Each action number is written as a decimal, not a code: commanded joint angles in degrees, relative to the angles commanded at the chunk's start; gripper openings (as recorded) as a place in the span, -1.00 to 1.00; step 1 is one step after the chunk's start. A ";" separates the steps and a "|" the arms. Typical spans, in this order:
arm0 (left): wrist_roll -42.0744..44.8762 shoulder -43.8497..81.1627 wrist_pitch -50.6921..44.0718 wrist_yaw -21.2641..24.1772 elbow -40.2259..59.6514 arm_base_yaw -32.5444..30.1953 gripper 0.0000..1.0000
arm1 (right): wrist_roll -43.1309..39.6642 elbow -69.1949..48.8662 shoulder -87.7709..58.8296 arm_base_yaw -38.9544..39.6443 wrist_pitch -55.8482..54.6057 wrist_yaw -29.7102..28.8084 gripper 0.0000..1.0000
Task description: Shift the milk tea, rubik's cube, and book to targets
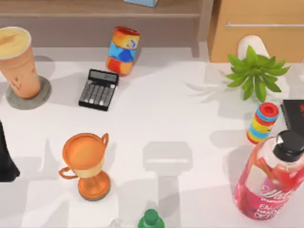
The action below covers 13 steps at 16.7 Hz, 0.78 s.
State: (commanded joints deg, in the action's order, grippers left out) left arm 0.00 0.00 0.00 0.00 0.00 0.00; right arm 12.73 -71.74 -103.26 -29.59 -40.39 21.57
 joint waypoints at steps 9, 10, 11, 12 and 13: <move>0.00 0.00 0.00 0.00 0.00 0.00 1.00 | 41.13 35.38 17.68 -0.72 -8.95 -5.58 -1.00; 0.00 0.00 0.00 0.00 0.00 0.00 1.00 | 46.76 39.05 17.48 1.07 -8.99 -6.51 -1.00; 0.00 0.00 0.00 0.00 0.00 0.00 1.00 | 51.89 42.46 16.93 3.26 -8.87 -7.40 -1.00; 0.00 0.00 0.00 0.00 0.00 0.00 1.00 | 56.48 45.57 16.15 5.67 -8.62 -8.26 -1.00; 0.00 0.00 0.00 0.00 0.00 0.00 1.00 | 60.50 48.39 15.26 8.12 -8.26 -9.10 -1.00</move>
State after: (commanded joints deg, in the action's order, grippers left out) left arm 0.00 0.00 0.00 0.00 0.00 0.00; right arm 73.23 -23.35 -88.00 -21.47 -48.65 12.47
